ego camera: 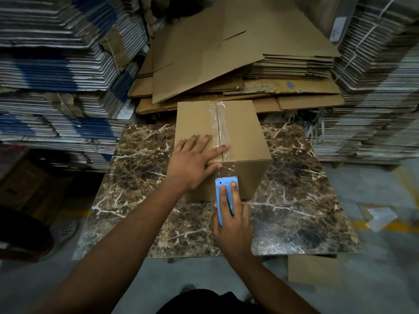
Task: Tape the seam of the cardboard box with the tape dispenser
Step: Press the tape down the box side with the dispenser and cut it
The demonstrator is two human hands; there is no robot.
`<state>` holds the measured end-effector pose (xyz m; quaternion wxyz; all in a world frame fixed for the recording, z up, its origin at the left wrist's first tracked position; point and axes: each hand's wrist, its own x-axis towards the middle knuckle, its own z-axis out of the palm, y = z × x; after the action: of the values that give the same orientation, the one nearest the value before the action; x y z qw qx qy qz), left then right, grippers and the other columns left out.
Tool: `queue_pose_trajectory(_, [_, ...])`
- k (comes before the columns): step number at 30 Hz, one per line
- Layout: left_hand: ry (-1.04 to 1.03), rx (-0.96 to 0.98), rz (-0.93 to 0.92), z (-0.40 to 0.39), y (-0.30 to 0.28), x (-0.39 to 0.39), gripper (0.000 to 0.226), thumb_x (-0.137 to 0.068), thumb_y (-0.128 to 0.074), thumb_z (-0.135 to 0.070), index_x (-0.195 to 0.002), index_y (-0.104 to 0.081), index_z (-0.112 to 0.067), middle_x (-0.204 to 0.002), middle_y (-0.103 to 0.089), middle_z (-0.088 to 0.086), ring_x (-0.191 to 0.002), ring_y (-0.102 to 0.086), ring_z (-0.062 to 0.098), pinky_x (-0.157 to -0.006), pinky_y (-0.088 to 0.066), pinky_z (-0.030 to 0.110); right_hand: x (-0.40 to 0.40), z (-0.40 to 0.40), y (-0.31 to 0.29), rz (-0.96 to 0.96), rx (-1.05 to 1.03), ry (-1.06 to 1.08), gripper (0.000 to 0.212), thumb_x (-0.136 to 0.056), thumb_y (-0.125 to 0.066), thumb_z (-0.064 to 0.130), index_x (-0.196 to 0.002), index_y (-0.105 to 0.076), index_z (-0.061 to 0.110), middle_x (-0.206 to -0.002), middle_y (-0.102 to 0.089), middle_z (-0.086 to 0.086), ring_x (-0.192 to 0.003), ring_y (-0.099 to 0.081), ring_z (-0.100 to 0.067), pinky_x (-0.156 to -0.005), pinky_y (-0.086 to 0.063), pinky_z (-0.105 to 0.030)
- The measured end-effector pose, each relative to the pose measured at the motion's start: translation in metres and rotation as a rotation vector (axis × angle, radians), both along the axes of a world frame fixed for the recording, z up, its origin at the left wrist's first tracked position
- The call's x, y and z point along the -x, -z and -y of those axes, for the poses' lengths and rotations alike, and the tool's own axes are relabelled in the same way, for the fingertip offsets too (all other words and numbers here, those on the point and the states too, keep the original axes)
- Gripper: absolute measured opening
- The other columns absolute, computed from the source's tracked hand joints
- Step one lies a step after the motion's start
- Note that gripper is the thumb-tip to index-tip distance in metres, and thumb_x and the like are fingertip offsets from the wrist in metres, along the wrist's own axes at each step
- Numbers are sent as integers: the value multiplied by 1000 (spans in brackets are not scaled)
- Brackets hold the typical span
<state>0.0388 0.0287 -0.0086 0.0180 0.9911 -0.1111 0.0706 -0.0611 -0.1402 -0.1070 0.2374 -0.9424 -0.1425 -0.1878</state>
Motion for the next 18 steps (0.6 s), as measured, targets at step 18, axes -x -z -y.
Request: queue_pose_trajectory(18, [2,1,-8,0,0,-3,56,-94,-13,-71,-149,-9,-61,-168,-20,-2,-154,-17,30,-122,-19,52,-1,1,13,43,-19,-30,68,-92,-60,26,-153,-35,10,-161,-32,-16,-99,-55,-34,-74,-57,-41])
